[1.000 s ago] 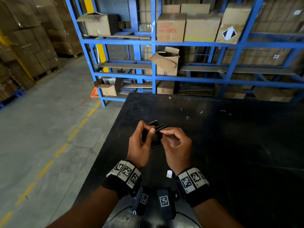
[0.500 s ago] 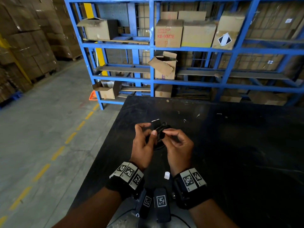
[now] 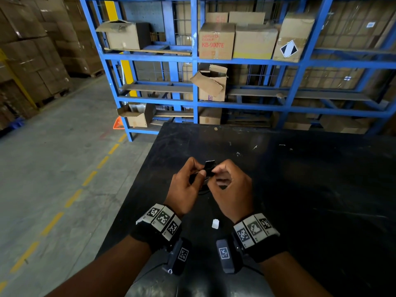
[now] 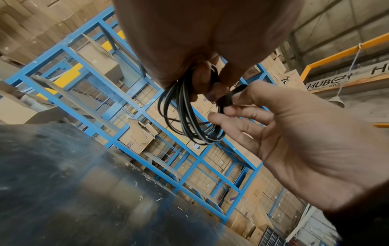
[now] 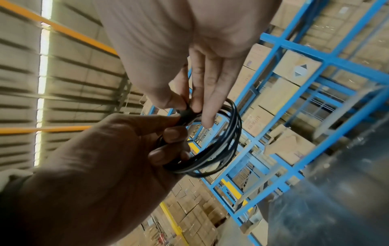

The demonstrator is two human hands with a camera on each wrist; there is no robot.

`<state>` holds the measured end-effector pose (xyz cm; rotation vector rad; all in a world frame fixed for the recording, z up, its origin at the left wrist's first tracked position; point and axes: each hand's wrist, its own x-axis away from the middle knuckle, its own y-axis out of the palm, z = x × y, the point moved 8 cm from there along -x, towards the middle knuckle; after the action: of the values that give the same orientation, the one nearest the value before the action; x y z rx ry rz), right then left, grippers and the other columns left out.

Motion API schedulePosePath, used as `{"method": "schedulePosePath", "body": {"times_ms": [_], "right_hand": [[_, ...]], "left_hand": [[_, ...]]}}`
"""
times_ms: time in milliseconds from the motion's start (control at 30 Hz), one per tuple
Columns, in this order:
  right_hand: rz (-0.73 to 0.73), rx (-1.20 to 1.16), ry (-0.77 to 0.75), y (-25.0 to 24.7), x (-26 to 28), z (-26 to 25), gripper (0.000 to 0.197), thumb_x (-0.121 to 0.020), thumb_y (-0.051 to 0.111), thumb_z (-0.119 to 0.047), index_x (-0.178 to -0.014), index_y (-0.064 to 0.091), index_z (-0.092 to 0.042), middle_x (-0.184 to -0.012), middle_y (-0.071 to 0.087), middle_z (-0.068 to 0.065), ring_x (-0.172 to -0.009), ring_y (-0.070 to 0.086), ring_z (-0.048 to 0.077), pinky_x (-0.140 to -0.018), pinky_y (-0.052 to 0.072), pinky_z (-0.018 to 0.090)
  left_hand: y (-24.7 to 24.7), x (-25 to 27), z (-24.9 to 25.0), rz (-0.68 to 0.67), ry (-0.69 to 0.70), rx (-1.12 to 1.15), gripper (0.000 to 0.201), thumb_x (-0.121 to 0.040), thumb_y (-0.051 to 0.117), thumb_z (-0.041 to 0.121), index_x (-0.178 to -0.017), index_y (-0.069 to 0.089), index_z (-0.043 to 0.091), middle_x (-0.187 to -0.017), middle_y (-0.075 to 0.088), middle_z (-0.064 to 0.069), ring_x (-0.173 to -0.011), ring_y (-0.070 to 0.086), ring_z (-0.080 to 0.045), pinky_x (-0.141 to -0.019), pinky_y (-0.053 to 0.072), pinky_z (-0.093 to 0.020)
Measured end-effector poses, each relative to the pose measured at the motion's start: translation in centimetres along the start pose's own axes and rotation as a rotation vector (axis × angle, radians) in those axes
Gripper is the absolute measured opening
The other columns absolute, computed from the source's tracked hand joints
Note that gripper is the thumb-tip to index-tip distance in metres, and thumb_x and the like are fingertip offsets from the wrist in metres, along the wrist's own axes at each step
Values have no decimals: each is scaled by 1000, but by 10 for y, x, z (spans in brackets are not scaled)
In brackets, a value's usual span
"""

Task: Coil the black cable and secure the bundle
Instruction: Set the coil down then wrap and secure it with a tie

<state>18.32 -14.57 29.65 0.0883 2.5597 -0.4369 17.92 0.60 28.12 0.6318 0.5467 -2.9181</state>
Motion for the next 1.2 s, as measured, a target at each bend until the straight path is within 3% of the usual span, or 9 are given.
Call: {"method": "schedulePosePath", "body": {"times_ms": [300,367,467,533,600,733,867,1033,1200], "right_hand": [[-168,231,-228,-3,-12,-21,14,-78,74,-5,-86,65,-14,-87,67,-5,-72,67,5,-61,59,22],[-161,244,-234,-7,-16,-19,12,-79,77,-9,-82,67,-16,-92,63,-6,-75,64,3,-62,54,16],[-145,185,-168,-16,-22,-9,10,-78,81,-16,-80,71,-17,-103,64,-7,-91,63,0,-70,46,9],[-178,96,-115,-16,-24,-2,9,-79,81,-14,-80,72,-15,-101,70,-6,-95,68,4,-75,56,22],[-208,6,-67,-14,-24,3,9,-79,80,-8,-79,71,-9,-91,75,-1,-85,73,10,-75,63,36],[-209,-74,-42,-13,-23,7,13,-78,81,-2,-76,70,-8,-82,75,5,-76,75,17,-72,64,40],[-230,-137,9,-12,-24,11,18,-75,83,0,-81,68,-9,-81,74,6,-77,74,21,-74,63,38],[-289,-214,145,-7,-24,23,39,-77,83,0,-111,68,-11,-87,78,8,-85,77,19,-83,62,30],[-342,-210,178,-4,-25,27,14,-77,83,-2,-89,77,-4,-87,79,12,-80,76,21,-76,61,26]], "left_hand": [[1,-3,-1,-62,1,-25,12,-103,57,7,-93,55,14,-78,65,14,-70,61,-1,-69,48,-21],[0,-2,0,-95,4,-49,13,-104,57,10,-92,54,15,-71,60,15,-64,56,-1,-65,45,-20],[0,1,7,-174,15,-59,12,-105,57,13,-93,55,15,-69,57,5,-62,54,-7,-61,48,-24],[1,3,11,-220,33,-35,11,-105,56,12,-95,54,13,-70,56,0,-63,53,-10,-62,47,-25],[3,4,12,-254,37,4,9,-105,55,10,-96,53,9,-69,53,6,-63,51,-9,-63,46,-24],[6,5,5,-310,-17,66,11,-106,54,9,-97,52,5,-68,52,9,-63,49,-10,-64,45,-27],[9,5,-1,-354,-59,126,13,-105,55,11,-94,52,6,-69,52,8,-62,47,-11,-64,42,-29],[10,1,-2,-393,-82,180,13,-103,54,9,-90,53,10,-67,51,9,-60,46,-11,-61,42,-25],[11,-1,-7,-419,-115,203,13,-102,53,9,-92,52,2,-66,51,8,-59,47,-9,-60,42,-19]]}}
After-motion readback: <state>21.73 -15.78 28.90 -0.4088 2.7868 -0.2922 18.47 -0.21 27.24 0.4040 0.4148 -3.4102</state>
